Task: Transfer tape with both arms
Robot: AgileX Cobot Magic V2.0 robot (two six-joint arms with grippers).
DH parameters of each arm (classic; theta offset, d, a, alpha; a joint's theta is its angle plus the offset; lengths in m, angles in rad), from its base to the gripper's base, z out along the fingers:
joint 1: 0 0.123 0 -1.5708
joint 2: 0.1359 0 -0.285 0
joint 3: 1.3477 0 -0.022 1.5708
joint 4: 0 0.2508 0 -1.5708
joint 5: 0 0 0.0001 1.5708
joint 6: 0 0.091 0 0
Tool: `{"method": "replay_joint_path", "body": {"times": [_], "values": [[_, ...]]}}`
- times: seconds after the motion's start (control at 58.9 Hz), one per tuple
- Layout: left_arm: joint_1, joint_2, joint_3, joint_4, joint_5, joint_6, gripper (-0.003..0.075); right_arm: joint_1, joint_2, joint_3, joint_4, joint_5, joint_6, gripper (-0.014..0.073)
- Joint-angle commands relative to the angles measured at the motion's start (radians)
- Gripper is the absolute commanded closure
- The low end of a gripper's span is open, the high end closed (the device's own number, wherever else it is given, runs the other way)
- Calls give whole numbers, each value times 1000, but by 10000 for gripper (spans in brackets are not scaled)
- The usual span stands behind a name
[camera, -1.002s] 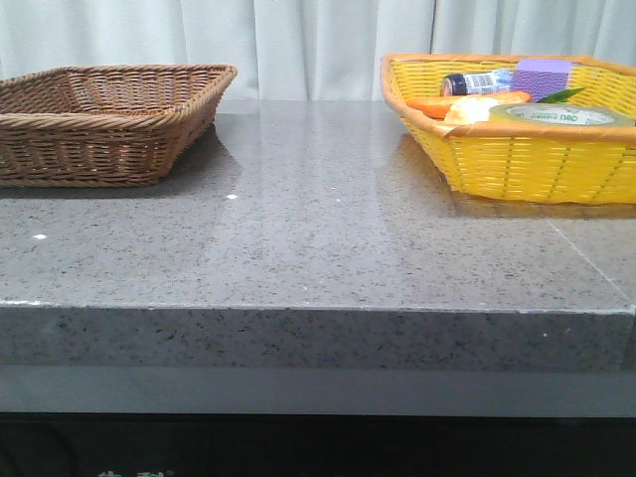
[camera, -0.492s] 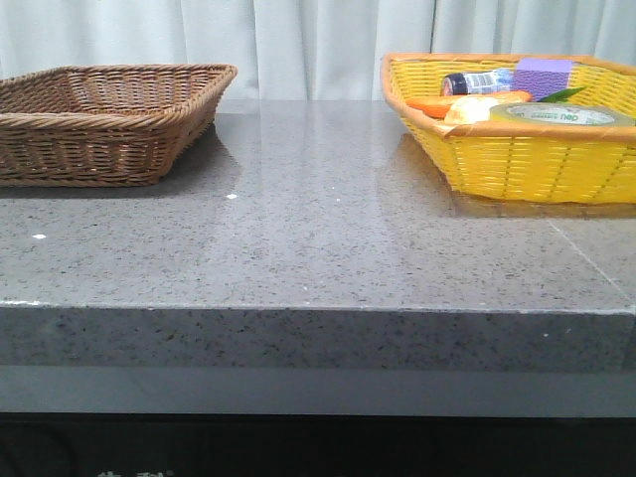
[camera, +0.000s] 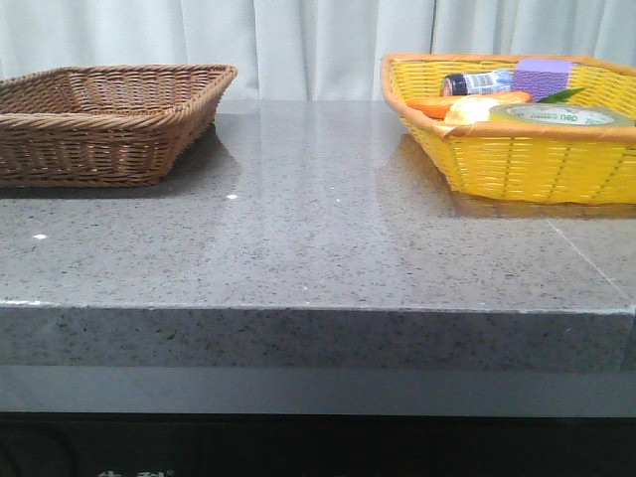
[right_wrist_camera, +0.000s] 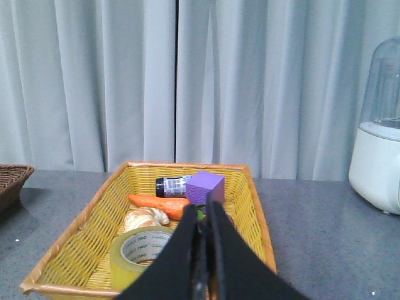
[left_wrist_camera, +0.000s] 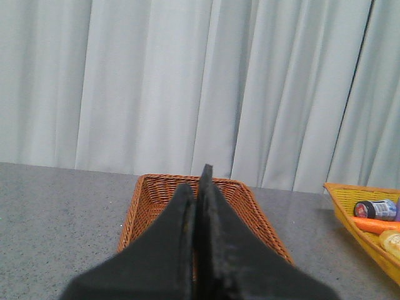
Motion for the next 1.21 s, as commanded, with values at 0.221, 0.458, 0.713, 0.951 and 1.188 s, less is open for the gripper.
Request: {"method": "replay_joint_path", "body": {"times": [0.221,0.458,0.713,0.951,1.188], "values": [[3,292,-328,-11,204,-1,740,-6,280,-302,-22,220,-4,663],[3,425,-326,-11,205,-1,740,-6,403,-277,-20,263,-4,663],[3,534,-326,9,204,-1,740,-6,493,-246,-20,278,-4,662],[3,599,-326,101,234,-1,479,-6,529,-246,-20,309,-4,357],[-8,618,-326,67,249,-1,195,-6,531,-246,-17,302,-4,44]]}}
